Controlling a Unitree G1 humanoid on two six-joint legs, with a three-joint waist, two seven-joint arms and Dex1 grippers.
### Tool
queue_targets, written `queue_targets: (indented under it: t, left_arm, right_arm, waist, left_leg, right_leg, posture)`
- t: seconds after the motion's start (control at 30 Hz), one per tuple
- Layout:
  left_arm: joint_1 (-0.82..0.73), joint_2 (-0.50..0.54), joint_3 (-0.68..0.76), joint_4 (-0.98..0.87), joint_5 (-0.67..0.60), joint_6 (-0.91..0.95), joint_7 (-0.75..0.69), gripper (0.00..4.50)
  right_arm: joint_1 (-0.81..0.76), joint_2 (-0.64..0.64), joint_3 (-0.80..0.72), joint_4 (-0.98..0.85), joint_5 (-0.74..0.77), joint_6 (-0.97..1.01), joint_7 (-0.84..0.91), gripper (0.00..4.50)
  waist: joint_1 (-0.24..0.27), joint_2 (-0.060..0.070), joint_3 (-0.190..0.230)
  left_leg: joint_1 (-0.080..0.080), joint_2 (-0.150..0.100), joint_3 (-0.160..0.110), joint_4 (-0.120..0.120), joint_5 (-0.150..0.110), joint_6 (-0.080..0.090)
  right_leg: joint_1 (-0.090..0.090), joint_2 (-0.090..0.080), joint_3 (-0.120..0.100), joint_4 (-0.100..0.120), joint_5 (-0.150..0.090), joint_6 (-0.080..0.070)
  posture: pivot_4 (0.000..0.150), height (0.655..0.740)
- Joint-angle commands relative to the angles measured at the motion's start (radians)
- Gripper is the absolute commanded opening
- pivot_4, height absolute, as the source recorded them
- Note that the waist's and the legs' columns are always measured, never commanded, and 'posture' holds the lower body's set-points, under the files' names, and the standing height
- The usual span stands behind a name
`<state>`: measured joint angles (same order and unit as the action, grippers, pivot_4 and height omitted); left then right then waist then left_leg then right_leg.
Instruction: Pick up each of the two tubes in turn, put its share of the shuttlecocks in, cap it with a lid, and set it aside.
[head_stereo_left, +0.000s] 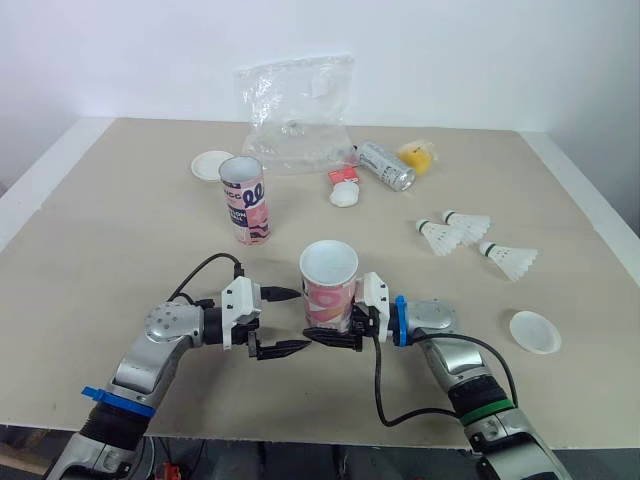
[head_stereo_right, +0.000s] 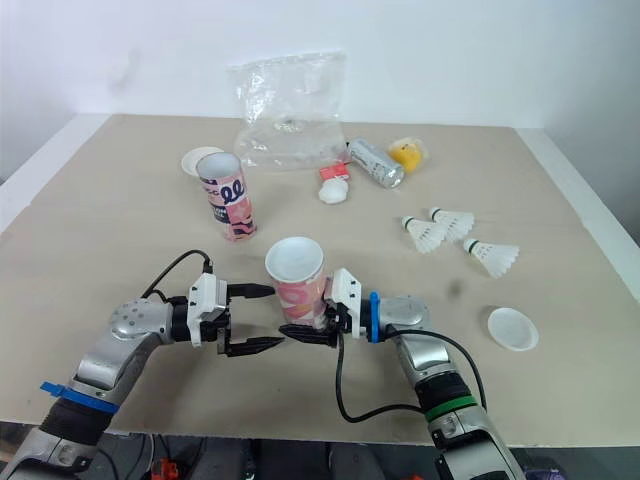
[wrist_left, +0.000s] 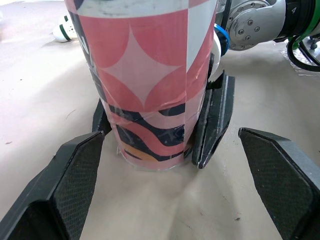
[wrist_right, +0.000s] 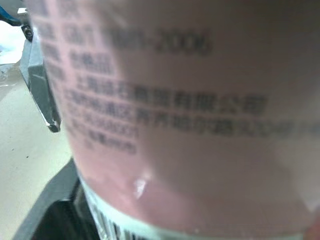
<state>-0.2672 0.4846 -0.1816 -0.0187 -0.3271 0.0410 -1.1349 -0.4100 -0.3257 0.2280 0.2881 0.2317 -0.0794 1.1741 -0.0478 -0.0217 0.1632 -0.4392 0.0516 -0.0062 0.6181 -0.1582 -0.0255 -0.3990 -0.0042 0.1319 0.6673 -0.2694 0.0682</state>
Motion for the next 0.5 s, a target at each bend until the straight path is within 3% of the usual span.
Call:
queue_targets:
  t: [0.03, 0.5]
  left_arm:
    - [-0.024, -0.004, 0.004, -0.022, 0.001, -0.01, 0.004, 4.5]
    - [-0.063, -0.025, -0.024, 0.008, -0.001, -0.011, -0.03, 4.5]
  right_arm:
    - [0.018, -0.012, -0.011, -0.009, 0.0, 0.006, -0.011, 3.97]
    - [0.183, -0.063, -0.061, -0.182, 0.031, 0.063, -0.109, 3.97]
  waist:
    - [0.0, 0.0, 0.0]
    - [0.002, 0.0, 0.0]
  left_leg:
    - [0.0, 0.0, 0.0, 0.0, 0.0, 0.0]
    - [0.0, -0.001, -0.001, 0.0, 0.0, 0.0]
  right_leg:
    - [0.0, 0.0, 0.0, 0.0, 0.0, 0.0]
    - [0.001, 0.0, 0.0, 0.0, -0.002, 0.002]
  posture:
    - [0.15, 0.74]
    - [0.15, 0.74]
